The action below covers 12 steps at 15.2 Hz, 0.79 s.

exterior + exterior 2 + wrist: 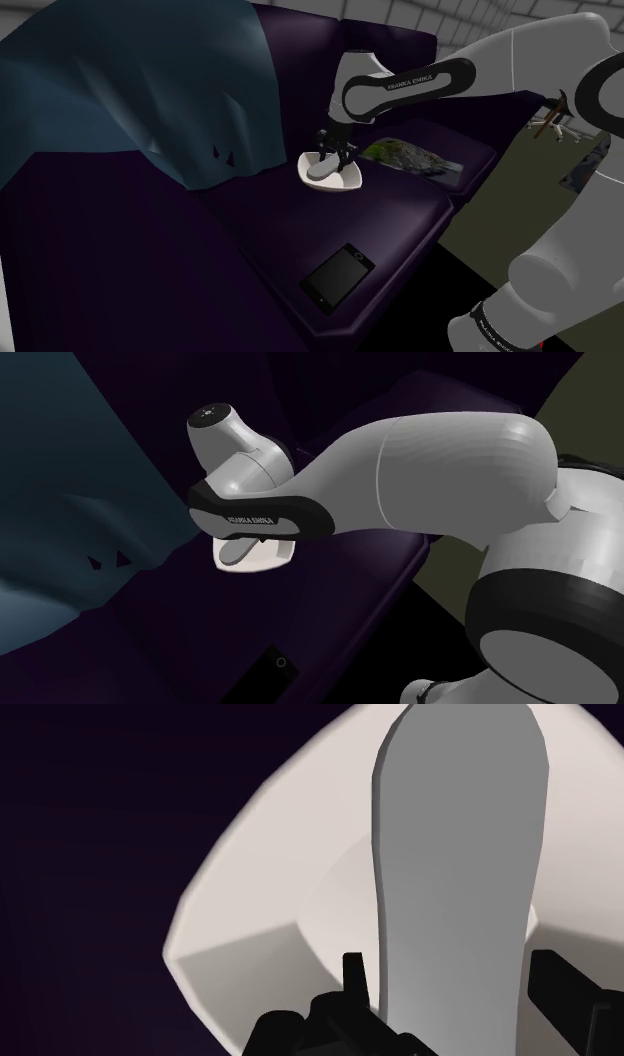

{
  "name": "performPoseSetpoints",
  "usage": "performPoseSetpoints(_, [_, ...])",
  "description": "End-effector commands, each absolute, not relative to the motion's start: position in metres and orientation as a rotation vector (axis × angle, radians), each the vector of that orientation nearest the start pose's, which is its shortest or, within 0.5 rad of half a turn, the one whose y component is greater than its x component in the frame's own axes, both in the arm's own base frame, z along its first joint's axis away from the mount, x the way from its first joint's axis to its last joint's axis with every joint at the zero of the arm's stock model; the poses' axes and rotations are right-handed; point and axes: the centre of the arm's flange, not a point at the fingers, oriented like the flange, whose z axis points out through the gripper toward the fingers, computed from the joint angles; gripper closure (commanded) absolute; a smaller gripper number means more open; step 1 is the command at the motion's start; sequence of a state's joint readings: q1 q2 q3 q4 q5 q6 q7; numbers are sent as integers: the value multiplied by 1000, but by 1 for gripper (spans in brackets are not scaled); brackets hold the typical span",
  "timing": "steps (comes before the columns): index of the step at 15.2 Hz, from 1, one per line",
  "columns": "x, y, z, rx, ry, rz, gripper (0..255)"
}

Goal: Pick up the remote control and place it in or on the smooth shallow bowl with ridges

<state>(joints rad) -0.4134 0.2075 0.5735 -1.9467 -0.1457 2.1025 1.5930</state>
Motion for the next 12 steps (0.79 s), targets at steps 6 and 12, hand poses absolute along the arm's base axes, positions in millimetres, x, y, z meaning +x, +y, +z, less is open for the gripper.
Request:
performPoseSetpoints(6, [589,76,387,-2451,1995,3,0])
performPoseSetpoints(12, [589,76,437,-2451,1995,3,0])
